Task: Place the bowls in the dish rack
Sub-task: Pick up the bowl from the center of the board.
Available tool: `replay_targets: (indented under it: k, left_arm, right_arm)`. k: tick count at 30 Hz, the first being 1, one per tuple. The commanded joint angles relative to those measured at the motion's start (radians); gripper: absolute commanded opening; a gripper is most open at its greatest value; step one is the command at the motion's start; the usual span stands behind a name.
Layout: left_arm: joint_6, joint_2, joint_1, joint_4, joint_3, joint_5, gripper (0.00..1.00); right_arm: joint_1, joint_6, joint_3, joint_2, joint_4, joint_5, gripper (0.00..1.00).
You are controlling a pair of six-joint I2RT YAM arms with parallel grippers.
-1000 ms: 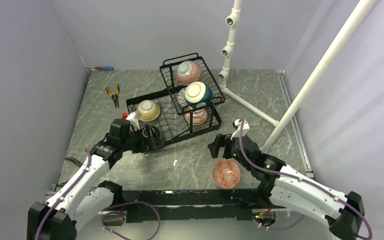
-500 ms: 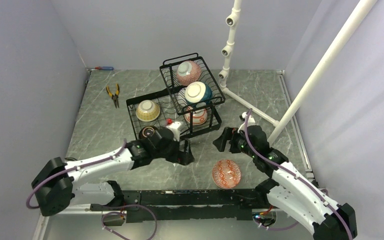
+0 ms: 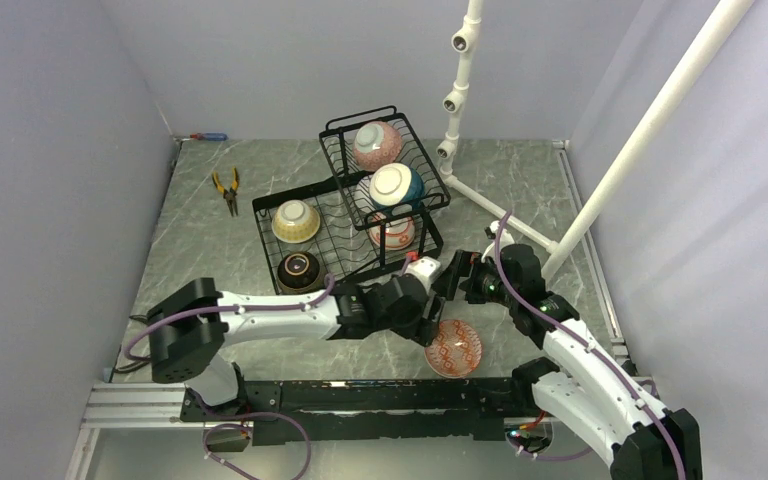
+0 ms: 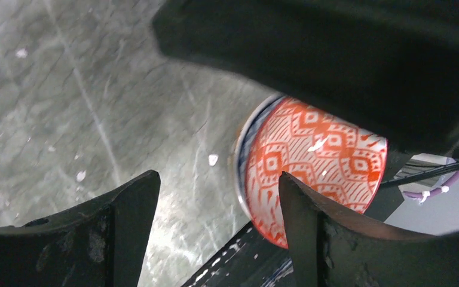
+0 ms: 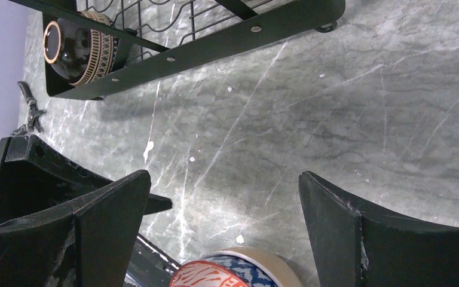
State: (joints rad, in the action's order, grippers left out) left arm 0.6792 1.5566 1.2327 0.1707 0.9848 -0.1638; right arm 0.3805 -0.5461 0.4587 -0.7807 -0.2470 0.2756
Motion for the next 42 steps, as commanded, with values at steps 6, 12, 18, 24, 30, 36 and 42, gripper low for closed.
replay_targets:
  k: [6, 12, 18, 24, 30, 36, 42]
  left_arm:
    - [-0.086, 0.127, 0.017, 0.074, 0.163, -0.022, 0.67]
    - [-0.118, 0.168, 0.019, 0.065, 0.183, -0.005, 0.53]
    - [-0.133, 0.19, 0.023, 0.063, 0.192, 0.006, 0.52]
    - [-0.152, 0.18, 0.026, 0.011, 0.173, 0.047, 0.52]
    - [-0.159, 0.198, 0.029, 0.008, 0.17, 0.05, 0.61]
    - [-0.16, 0.231, 0.038, 0.005, 0.172, 0.054, 0.55]
    - [-0.184, 0.237, 0.052, -0.009, 0.18, 0.055, 0.4]
  right_arm:
    - [-0.029, 0.025, 0.026, -0.018, 0.013, 0.07, 0.98]
    - [-0.036, 0.051, 0.057, -0.025, -0.016, 0.058, 0.98]
    - [-0.039, 0.061, 0.077, -0.022, -0.034, 0.055, 0.98]
    - [-0.042, 0.075, 0.097, -0.017, -0.06, 0.044, 0.98]
    - [-0.043, 0.079, 0.106, -0.021, -0.067, 0.036, 0.98]
    - [-0.043, 0.075, 0.102, -0.024, -0.061, 0.033, 0.97]
    - [-0.042, 0.083, 0.104, -0.02, -0.07, 0.016, 0.98]
